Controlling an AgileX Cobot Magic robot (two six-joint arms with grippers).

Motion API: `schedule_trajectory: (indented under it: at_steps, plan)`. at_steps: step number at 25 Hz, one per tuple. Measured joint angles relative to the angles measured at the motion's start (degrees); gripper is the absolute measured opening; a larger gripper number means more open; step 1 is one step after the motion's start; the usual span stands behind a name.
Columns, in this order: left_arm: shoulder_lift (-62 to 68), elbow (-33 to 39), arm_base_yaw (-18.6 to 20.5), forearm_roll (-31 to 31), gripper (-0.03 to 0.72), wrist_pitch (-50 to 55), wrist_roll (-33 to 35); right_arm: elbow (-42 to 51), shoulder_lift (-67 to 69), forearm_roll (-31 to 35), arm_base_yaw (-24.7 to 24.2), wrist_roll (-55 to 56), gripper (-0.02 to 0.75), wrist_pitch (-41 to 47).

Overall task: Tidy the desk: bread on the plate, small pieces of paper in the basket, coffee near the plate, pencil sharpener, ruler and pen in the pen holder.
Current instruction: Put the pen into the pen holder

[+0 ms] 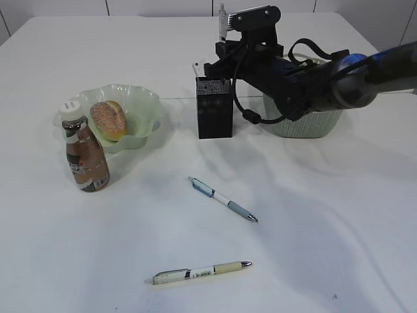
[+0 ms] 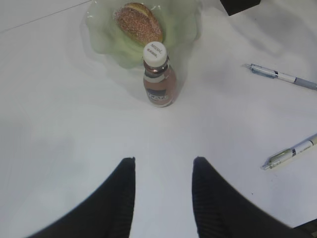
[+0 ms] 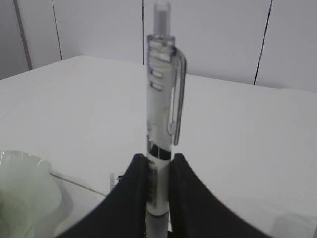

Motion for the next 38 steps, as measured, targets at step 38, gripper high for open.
schedule_trajectory:
  at_steps: [38]
  plan:
    - [0.00,0.00,0.00,-2.85,0.268,0.00,0.00,0.00,0.10,-6.23,0.00,4.82,0.354,18.41]
